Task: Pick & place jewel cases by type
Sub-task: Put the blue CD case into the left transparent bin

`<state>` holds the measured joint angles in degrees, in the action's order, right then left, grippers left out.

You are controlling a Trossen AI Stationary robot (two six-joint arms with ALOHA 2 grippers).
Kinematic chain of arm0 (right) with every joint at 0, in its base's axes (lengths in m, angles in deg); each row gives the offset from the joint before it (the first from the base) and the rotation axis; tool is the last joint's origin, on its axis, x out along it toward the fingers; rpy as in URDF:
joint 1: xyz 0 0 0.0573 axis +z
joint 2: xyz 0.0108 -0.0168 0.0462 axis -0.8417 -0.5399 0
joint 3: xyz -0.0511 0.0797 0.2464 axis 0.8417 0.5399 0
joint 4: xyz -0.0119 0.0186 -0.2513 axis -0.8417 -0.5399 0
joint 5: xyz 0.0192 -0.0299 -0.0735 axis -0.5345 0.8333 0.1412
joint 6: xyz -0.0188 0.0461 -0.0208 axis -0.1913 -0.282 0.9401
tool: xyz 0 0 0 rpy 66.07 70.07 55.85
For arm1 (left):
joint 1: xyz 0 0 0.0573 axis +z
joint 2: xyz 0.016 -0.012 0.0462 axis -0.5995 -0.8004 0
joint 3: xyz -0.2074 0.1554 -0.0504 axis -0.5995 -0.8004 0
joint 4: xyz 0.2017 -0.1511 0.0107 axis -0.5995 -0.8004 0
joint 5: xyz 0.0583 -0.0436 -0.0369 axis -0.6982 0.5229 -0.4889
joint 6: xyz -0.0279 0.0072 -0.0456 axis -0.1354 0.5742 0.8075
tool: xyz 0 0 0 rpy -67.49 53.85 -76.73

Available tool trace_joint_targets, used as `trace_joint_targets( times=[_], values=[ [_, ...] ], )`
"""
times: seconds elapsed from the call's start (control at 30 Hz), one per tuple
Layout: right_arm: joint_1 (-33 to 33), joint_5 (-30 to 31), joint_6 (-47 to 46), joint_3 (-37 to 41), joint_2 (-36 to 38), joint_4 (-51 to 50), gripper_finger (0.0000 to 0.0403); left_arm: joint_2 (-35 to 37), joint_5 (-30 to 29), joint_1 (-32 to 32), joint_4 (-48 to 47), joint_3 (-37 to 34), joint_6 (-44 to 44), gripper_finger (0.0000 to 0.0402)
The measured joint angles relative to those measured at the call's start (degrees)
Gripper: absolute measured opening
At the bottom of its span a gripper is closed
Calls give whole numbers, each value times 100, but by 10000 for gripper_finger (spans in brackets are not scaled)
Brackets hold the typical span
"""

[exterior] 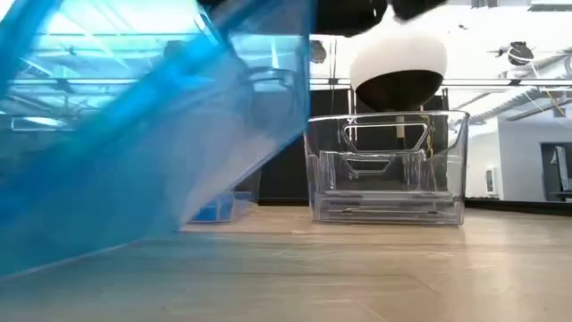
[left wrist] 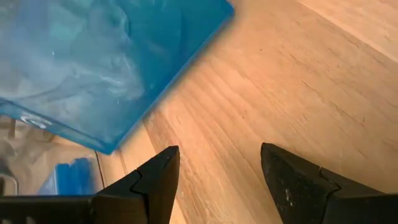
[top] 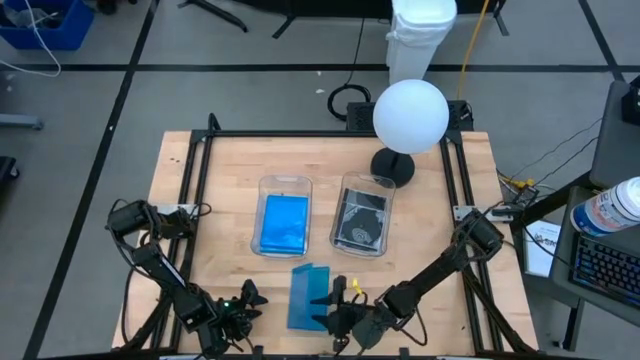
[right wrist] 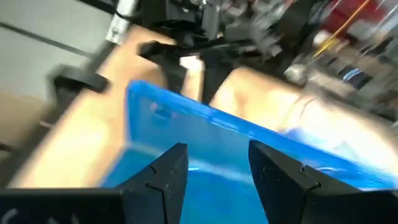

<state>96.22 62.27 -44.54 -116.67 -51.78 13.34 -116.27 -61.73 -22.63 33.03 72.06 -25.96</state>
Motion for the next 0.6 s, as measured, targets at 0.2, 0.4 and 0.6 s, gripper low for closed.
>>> trace_joint_targets(
  times=[0.2, 0.4, 0.6],
  values=[
    [-111, -1259, -1816, -2, 286, -659, 159, 7, 69, 199, 30, 7, -626, 232],
    [-248, -1737, -2579, 151, 282, -715, 157, 4, 97, 469, 252, 4, -1028, 232],
    [-300, -1708, -2578, 356, 277, -463, 166, -2, 225, 684, 611, 0, -1384, 232]
  ],
)
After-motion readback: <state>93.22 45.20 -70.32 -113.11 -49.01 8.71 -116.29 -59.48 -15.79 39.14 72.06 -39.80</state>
